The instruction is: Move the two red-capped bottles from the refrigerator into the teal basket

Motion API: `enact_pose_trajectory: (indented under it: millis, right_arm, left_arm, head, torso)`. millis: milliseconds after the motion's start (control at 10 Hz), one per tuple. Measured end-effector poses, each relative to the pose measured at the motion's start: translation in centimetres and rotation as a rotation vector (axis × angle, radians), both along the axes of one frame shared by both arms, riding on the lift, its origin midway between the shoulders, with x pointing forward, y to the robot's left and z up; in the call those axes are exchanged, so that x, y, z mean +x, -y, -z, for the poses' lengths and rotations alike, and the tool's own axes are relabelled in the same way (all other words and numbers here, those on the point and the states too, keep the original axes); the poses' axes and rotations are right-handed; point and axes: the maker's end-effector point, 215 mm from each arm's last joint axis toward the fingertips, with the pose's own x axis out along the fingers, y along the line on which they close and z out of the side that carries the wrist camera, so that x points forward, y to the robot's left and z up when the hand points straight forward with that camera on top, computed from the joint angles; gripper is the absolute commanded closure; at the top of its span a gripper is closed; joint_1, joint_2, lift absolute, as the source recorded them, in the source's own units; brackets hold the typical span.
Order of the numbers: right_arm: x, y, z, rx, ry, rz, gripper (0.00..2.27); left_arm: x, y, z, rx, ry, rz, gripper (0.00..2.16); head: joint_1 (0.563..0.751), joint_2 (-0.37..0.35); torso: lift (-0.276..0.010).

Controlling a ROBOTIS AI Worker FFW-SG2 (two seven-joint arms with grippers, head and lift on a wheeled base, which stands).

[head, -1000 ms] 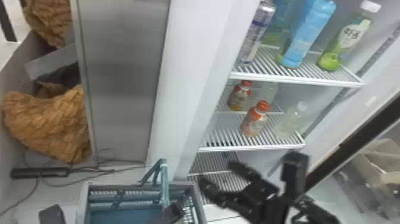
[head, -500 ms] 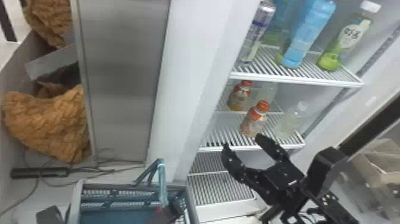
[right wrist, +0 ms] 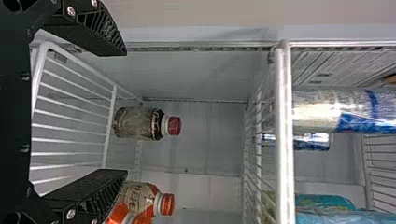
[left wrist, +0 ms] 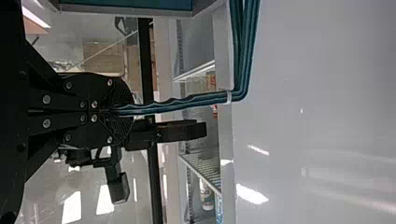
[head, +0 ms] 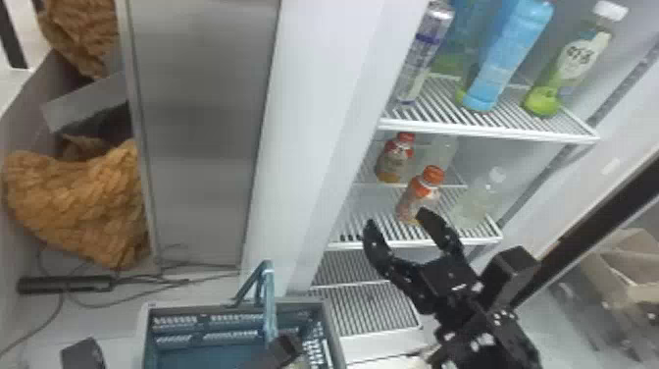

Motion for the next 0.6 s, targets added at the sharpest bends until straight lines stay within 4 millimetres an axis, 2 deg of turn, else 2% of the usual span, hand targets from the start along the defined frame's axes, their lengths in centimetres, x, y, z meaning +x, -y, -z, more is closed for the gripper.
enact_pose_trajectory:
  millis: [200,600]
  right_arm:
    - [1.9,-0.1,1.2,0.001,0.012,0.01,0.12]
    - [6.0,0.1,2.0,0.002,0.058,0.036,0.12]
  left_arm:
    - [0.0,0.1,-0.1,-0.002,0.002,0.003,1.15]
    - [0.0,0.5,-0.5,-0.009,0.006,0.01,1.15]
  head:
    - [0.695,-0.35]
    - [0.695,-0.35]
  torso:
    - [-0.224]
    - [-0.224]
